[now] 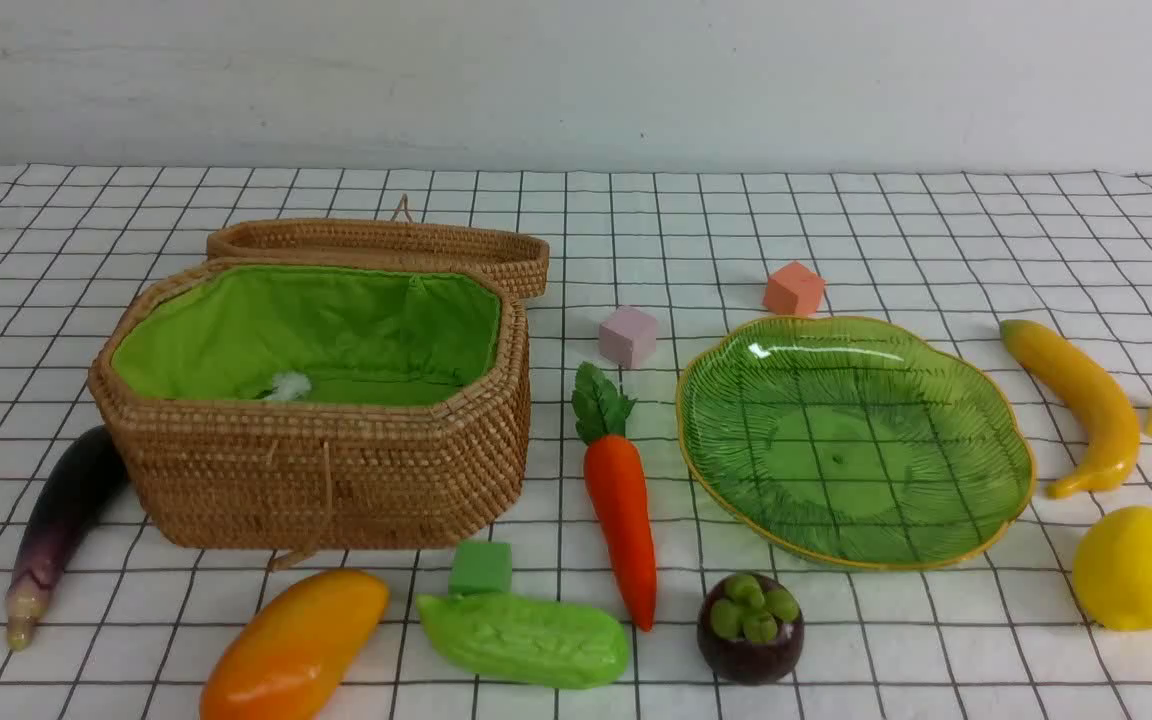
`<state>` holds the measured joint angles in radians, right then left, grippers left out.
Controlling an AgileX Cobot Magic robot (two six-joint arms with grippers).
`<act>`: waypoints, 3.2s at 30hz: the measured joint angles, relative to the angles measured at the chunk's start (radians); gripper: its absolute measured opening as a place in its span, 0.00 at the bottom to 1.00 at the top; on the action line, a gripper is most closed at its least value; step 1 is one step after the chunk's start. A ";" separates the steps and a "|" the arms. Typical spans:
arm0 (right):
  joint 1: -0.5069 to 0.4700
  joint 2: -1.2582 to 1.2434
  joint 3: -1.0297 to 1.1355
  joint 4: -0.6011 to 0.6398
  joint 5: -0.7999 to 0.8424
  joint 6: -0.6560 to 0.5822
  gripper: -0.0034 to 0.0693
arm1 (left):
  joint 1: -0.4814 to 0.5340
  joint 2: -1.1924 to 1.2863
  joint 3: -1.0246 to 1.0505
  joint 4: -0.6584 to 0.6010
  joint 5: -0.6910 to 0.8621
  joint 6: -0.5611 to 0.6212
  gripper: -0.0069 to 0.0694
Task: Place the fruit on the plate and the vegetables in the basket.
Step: Use the left arm to grab an eggplant and put it into the left basket
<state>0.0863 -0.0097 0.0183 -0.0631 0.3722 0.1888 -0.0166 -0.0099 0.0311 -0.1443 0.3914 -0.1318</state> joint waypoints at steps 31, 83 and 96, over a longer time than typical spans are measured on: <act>0.000 0.000 0.000 0.000 0.000 0.000 0.38 | 0.000 0.000 0.000 -0.403 -0.266 -0.175 0.40; 0.209 0.591 -0.818 0.306 0.540 -0.217 0.04 | 0.064 1.139 -0.898 0.196 0.536 -0.023 0.07; 0.213 0.703 -0.893 0.314 0.574 -0.368 0.04 | 0.287 1.472 -0.902 -0.066 0.384 0.398 0.13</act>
<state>0.2989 0.6931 -0.8748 0.2506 0.9464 -0.1790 0.2704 1.4625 -0.8712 -0.2099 0.7749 0.2661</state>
